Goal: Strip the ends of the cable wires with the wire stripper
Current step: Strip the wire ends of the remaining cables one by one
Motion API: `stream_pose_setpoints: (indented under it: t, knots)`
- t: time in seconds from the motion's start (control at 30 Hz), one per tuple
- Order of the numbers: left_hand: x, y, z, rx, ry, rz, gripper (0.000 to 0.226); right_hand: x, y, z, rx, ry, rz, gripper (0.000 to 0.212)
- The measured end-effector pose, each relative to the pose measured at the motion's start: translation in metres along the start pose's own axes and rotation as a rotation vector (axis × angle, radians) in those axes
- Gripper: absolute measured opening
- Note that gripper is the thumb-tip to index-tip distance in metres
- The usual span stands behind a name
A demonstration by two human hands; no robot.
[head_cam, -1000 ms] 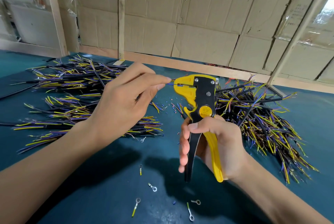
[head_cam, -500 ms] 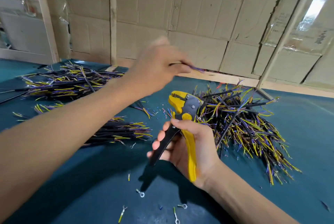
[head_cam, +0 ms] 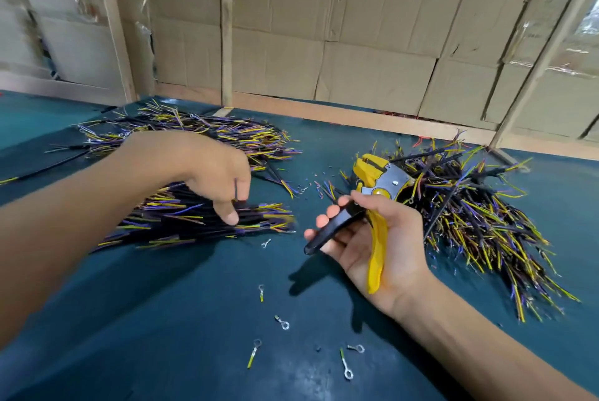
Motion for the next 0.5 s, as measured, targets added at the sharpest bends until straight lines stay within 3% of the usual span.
stream_pose_setpoints:
  t: [0.1,0.2,0.3,0.4,0.5]
  knots:
    - [0.0,-0.012,0.002,0.158,0.024,-0.13,0.015,0.0,-0.001,0.0,0.008,0.009,0.018,0.013]
    - [0.002,-0.013,0.006,0.126,0.002,-0.213,0.015,-0.001,-0.002,0.001,0.014,0.008,0.028,0.014]
    - [0.005,-0.002,0.008,0.071,-0.03,-0.071,0.015,-0.001,-0.001,0.0,0.012,0.017,0.029,0.014]
    - [0.005,-0.002,0.007,0.216,0.023,-0.015,0.015,-0.001,-0.001,0.001,0.004,0.011,0.017,0.014]
    - [0.002,-0.004,-0.002,0.415,0.061,-0.154,0.016,-0.001,0.0,0.0,0.01,0.013,0.001,0.015]
Point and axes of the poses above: each hand's wrist, its own z-axis towards the middle knuckle, its own y-axis out of the palm, x = y × z, the point moved 4 cm from there along z, towards the middle knuckle, and after that the axes turned 12 degrees about x, right-handed, at the moved point
